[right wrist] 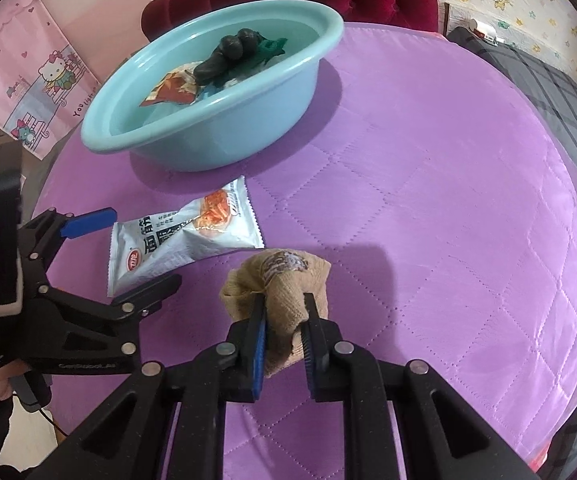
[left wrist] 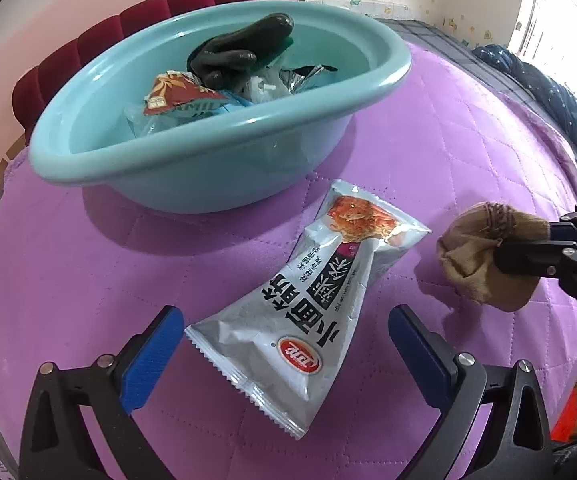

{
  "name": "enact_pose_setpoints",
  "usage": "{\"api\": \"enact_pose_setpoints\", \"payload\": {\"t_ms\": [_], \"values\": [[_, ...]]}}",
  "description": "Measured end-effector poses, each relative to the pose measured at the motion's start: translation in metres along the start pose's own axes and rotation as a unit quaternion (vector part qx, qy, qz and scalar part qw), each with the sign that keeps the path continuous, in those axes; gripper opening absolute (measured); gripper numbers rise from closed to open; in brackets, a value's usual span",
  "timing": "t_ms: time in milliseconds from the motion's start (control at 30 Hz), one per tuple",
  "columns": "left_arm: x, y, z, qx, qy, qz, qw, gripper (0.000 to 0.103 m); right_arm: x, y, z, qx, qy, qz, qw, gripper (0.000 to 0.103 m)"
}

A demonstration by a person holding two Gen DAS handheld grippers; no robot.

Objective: Organize soft objects
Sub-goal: 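Grasp the white snack packet with the left tool while the right tool grasps the tan cloth, then carry the white packet and tan cloth over the basin with both tools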

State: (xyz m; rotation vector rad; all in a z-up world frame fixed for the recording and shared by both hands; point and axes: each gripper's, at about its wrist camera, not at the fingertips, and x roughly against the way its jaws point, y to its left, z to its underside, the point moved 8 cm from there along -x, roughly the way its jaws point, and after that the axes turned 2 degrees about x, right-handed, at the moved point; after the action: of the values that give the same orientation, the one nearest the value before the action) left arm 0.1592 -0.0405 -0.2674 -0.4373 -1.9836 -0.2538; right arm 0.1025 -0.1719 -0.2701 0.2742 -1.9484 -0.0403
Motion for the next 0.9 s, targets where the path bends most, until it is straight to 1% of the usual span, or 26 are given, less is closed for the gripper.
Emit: {"api": "enact_pose_setpoints", "payload": {"t_ms": [33, 100, 133, 200, 300, 333, 367, 433, 467, 600, 800, 900], "values": [[-0.001, -0.001, 0.000, 0.000, 0.002, 0.001, 1.0000, 0.102, 0.000, -0.001, 0.000, 0.000, 0.000, 0.000, 1.000, 0.016], [-0.002, -0.002, 0.001, -0.004, 0.004, -0.002, 1.0000, 0.091, 0.001, -0.003, 0.002, -0.002, 0.001, 0.000, 1.000, 0.016], [-0.002, -0.004, 0.001, -0.007, 0.006, -0.005, 0.9999, 0.079, 0.001, -0.004, 0.003, -0.002, 0.002, -0.001, 1.000, 0.016], [-0.003, -0.005, 0.004, -0.004, 0.012, 0.000, 0.9999, 0.078, 0.001, -0.005, 0.004, -0.004, 0.004, -0.002, 1.000, 0.016], [-0.001, -0.010, 0.006, 0.001, 0.013, 0.010, 0.9999, 0.070, 0.001, -0.008, 0.005, -0.008, 0.008, -0.005, 1.000, 0.016], [0.000, -0.011, 0.007, 0.003, 0.015, 0.012, 0.9998, 0.064, 0.002, -0.008, 0.005, -0.007, 0.009, -0.006, 1.000, 0.016], [0.001, -0.012, 0.007, 0.009, 0.014, 0.019, 0.9997, 0.042, -0.002, -0.007, 0.002, -0.006, 0.010, -0.005, 1.000, 0.016], [0.004, -0.011, 0.008, 0.028, 0.015, 0.024, 0.9992, 0.041, -0.004, -0.005, 0.000, -0.002, 0.012, -0.007, 1.000, 0.016], [0.004, -0.012, 0.010, 0.027, 0.020, 0.024, 0.9991, 0.041, -0.006, -0.003, -0.002, -0.001, 0.013, -0.008, 1.000, 0.016], [0.012, -0.018, 0.015, 0.043, 0.017, 0.030, 0.9985, 0.040, -0.003, -0.003, -0.003, 0.004, 0.016, -0.012, 1.000, 0.016], [0.024, -0.024, 0.025, 0.053, 0.013, 0.026, 0.9982, 0.040, 0.000, -0.003, -0.007, 0.013, 0.014, -0.015, 1.000, 0.016], [0.038, -0.027, 0.028, 0.054, 0.011, 0.023, 0.9982, 0.040, 0.002, -0.002, -0.009, 0.017, 0.012, -0.017, 1.000, 0.016]]}}
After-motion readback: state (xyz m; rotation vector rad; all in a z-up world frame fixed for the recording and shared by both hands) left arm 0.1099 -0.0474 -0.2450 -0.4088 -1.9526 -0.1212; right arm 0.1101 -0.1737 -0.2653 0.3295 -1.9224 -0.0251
